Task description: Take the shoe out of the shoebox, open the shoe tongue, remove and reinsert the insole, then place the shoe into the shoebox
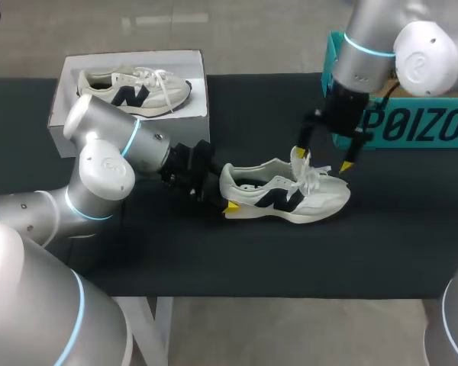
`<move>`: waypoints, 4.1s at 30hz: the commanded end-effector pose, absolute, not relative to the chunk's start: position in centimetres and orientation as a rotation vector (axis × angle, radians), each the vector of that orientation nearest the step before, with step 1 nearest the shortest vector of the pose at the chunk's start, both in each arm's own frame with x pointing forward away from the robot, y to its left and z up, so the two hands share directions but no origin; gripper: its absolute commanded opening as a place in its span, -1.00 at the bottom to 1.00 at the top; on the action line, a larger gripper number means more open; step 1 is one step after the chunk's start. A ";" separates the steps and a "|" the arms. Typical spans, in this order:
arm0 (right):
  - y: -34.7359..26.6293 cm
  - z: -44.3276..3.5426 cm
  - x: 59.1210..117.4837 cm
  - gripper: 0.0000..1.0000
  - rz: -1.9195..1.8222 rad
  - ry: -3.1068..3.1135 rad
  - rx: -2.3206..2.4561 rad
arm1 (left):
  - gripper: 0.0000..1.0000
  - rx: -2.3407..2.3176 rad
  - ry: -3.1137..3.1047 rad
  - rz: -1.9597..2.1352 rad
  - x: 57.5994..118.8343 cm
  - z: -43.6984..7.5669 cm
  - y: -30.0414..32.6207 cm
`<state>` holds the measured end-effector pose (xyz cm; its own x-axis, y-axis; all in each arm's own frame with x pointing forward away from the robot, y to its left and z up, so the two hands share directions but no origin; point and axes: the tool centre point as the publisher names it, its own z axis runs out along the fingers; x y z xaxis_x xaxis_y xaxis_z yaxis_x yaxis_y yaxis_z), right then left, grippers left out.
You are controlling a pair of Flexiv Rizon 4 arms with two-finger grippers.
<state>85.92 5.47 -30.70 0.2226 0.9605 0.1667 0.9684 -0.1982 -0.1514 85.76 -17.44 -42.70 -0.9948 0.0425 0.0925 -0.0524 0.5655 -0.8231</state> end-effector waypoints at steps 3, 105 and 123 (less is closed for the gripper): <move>9.3 -27.0 85.0 1.00 -0.185 -2.675 -1.494 | -1.00 0.006 -2.687 1.417 85.9 -42.9 -17.5; 13.6 -39.3 89.2 -1.00 0.145 -3.415 -0.235 | -1.00 0.006 -2.687 1.417 85.9 -42.9 -17.5; 13.4 -42.5 89.0 -1.00 0.172 -3.329 -0.241 | -1.00 0.006 -2.687 1.417 85.9 -42.9 -17.5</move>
